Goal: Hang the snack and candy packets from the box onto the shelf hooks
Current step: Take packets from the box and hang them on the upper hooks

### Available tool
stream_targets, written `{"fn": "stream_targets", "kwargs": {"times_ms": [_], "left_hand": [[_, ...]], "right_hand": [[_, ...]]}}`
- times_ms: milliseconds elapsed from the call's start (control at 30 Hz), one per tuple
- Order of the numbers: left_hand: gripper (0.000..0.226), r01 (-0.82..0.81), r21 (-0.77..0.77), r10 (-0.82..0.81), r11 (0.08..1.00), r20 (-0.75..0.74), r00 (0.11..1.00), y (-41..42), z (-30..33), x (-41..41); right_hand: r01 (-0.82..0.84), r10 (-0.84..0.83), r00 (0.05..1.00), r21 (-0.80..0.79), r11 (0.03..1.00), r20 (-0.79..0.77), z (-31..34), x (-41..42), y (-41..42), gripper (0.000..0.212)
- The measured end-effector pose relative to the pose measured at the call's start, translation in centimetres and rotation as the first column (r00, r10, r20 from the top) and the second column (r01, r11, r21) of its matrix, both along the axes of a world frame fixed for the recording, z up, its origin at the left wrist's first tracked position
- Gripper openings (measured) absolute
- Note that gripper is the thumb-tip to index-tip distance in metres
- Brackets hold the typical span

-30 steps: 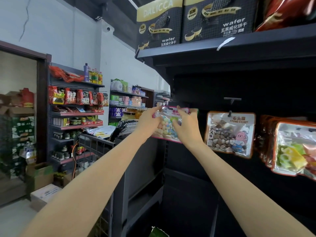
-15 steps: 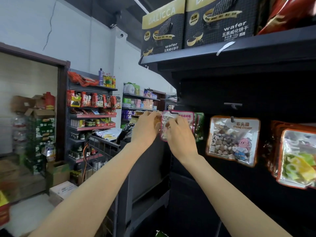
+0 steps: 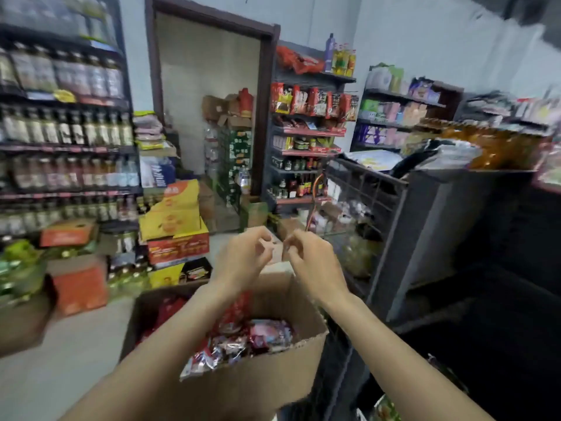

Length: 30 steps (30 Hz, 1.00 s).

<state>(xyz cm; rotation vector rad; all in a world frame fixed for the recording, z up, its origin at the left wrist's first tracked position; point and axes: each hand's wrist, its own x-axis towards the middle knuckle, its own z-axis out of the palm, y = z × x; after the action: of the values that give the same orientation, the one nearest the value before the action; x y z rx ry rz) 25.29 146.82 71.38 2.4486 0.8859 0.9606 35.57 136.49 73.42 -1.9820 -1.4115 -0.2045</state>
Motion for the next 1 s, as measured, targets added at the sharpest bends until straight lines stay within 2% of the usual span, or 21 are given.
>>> {"fn": "stream_targets", "kwargs": {"times_ms": [100,233,367,433,500,600,667,733,833,933,1000], "left_hand": [[0.015,-0.086,-0.131,0.065,0.988,-0.161,0.985,6.1,-6.0,-5.3],[0.023,-0.214,-0.235,0.098,0.948,-0.424,0.9,12.1,-12.7,-11.0],[0.034,-0.177,-0.314,-0.075,0.933,-0.648,0.758,14.9,-18.0,-13.4],[0.034,-0.141,-0.312,-0.124,0.94,-0.694,0.709,15.7,-19.1,-13.5],[0.035,-0.1,-0.247,-0.114,0.964,-0.723,0.681,16.3,-19.6,-13.5],[0.04,-0.04,-0.159,-0.102,0.986,-0.785,0.611,16.2,-19.9,-13.6],[0.041,-0.01,-0.09,-0.067,0.996,-0.807,0.587,15.8,-20.0,-13.7],[0.043,-0.018,-0.035,-0.018,0.999,-0.814,0.581,15.6,-20.4,-13.6],[0.043,-0.025,0.061,0.064,0.998,-0.806,0.589,15.2,-21.0,-13.4],[0.034,-0.007,0.166,0.136,0.986,-0.786,0.604,14.7,-21.0,-13.0],[0.036,0.038,0.139,0.088,0.99,-0.79,0.606,14.7,-20.8,-12.6]], "right_hand": [[-0.082,0.058,0.99,-0.193,0.978,-0.129,-6.2,-3.3,6.6,0.016],[-0.209,0.089,0.96,-0.47,0.858,-0.264,-14.2,-6.7,13.6,0.022],[-0.322,0.108,0.931,-0.65,0.689,-0.348,-20.4,-8.4,18.0,0.031],[-0.393,0.158,0.914,-0.722,0.57,-0.373,-23.0,-8.8,19.4,0.039],[-0.424,0.189,0.904,-0.748,0.512,-0.383,-25.3,-9.2,20.3,0.047],[-0.373,0.186,0.928,-0.777,0.507,-0.324,-27.2,-9.4,21.0,0.048],[-0.337,0.2,0.941,-0.785,0.52,-0.272,-27.6,-9.1,21.6,0.034],[-0.36,0.192,0.933,-0.755,0.548,-0.305,-27.5,-8.5,22.2,0.011],[-0.427,0.2,0.902,-0.716,0.552,-0.384,-27.2,-7.5,22.4,0.015],[-0.496,0.182,0.851,-0.638,0.588,-0.493,-27.1,-6.9,21.7,0.024],[-0.563,0.181,0.775,-0.532,0.633,-0.605,-27.0,-6.7,21.1,0.026]]}}
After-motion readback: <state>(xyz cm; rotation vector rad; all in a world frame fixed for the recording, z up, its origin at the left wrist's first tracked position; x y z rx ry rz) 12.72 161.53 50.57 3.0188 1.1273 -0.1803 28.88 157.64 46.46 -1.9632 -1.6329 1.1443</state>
